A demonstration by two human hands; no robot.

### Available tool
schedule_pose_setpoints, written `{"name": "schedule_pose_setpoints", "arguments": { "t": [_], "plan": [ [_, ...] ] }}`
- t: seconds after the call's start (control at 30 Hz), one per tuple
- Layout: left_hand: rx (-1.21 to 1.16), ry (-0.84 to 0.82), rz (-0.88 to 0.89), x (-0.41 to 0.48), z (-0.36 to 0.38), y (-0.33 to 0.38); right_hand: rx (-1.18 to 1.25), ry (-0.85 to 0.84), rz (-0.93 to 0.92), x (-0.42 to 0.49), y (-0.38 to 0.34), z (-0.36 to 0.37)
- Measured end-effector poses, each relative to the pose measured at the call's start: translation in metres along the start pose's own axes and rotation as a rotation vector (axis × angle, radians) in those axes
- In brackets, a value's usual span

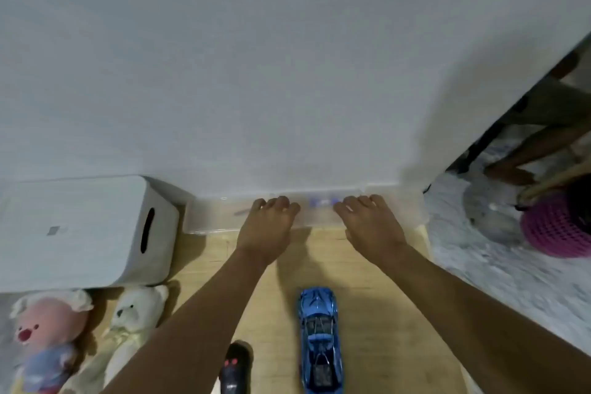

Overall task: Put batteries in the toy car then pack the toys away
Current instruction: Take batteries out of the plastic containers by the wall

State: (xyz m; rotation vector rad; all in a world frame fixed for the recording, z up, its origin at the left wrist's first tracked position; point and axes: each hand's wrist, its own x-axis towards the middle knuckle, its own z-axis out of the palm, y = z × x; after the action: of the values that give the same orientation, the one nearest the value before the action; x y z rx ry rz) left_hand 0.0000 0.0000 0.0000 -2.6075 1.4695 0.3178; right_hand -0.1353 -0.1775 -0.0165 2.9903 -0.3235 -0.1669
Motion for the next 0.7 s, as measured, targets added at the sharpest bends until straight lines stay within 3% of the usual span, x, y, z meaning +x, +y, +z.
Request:
{"name": "schedule_pose_setpoints", "arguments": {
  "t": [0.17, 0.27, 0.47, 0.7],
  "plan": [
    [0.14, 0.149, 0.115, 0.01, 0.012, -0.003, -0.073, 0.182, -0.029, 0.01, -0.002, 0.002],
    [0.222, 0.207, 0.178, 0.012, 0.014, -0.008, -0.099, 0.181, -0.071, 0.01, -0.003, 0.003],
    [0.323, 0.163, 0.25, 0.012, 0.034, -0.014, -0.068, 0.11, -0.083, 0.008, -0.001, 0.001],
    [0.116, 0.244, 0.029, 0.008, 0.013, -0.004, 0.004, 0.065, -0.005, 0.012, 0.004, -0.026]
  ]
}}
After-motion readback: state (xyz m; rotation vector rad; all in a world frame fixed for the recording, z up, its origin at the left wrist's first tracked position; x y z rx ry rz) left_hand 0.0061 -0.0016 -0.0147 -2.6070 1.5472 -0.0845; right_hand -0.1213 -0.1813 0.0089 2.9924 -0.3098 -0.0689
